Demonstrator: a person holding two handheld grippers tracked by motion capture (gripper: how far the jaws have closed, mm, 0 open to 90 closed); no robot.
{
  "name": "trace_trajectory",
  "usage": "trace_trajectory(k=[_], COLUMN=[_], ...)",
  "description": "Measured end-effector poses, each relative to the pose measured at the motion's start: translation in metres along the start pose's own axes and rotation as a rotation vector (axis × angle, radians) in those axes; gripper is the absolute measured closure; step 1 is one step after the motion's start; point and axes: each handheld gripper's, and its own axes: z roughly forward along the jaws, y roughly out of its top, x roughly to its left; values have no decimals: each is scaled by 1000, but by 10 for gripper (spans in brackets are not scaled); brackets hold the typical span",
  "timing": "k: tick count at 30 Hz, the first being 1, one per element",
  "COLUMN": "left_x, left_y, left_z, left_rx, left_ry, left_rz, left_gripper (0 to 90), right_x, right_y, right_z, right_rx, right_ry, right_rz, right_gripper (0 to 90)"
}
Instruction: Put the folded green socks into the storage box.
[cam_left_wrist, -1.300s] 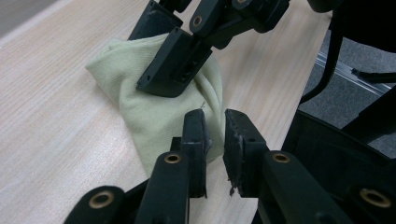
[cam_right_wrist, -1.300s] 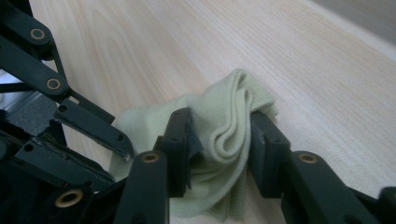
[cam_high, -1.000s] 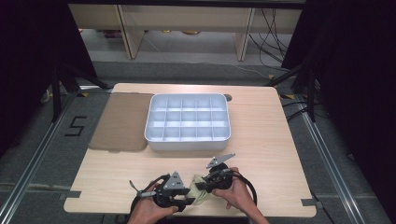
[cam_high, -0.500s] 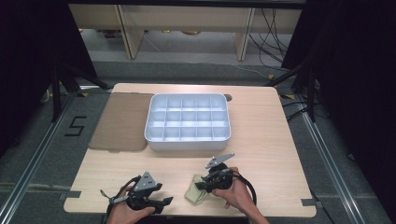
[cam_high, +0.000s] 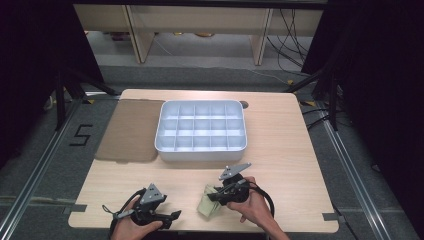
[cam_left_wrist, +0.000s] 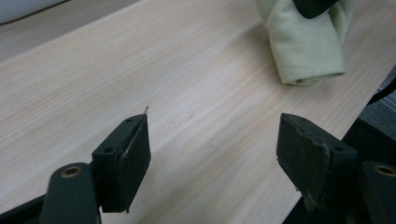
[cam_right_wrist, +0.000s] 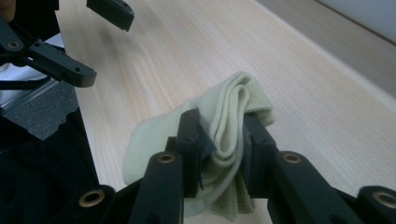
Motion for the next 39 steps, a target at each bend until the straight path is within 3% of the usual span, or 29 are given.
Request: trace_trajectory(k=[1, 3, 4, 7, 8, 10, 19, 22, 26, 27, 28, 36, 39], left_x=[0, 1, 3, 3, 2, 4, 5, 5, 5, 5, 4, 4, 4], left_y=[0, -2, -2, -3, -3, -3, -3, -2, -2, -1, -1, -1, -1], left_z=[0, -1, -2, -3, -2, -4, -4, -4, -5, -5, -4, -4, -4], left_rx=[-7, -3, 8, 1, -8, -2, -5, -5, 1, 0, -16, -18, -16], left_ry=[0, 3, 6, 12, 13, 16, 18, 20, 20, 16, 16, 10, 12], left_rz=[-3, -15, 15, 7, -13, 6, 5, 4, 15, 23, 6, 7, 9], left_gripper=[254, 254, 254, 253, 253, 253, 250, 251, 251, 251, 251, 251, 251], right_x=[-1, 1, 2, 3, 3, 2, -5, -8, -9, -11, -12, -15, -20], right_y=[1, 3, 3, 7, 8, 10, 13, 15, 21, 23, 25, 39, 44], right_z=[0, -2, -2, -4, -5, -5, -16, -16, -22, -23, -24, -36, -38], right_rx=[-2, 0, 1, 2, 2, -6, 0, 5, 34, 33, 38, 69, 53], right_ry=[3, -7, -11, -18, -17, -17, -46, -58, -68, -76, -87, -106, -122], right_rz=[-20, -13, -10, -33, -40, -63, -16, -30, -8, -27, -22, -2, -28], right_gripper=[730, 730, 730, 730, 730, 729, 729, 729, 729, 729, 729, 729, 729])
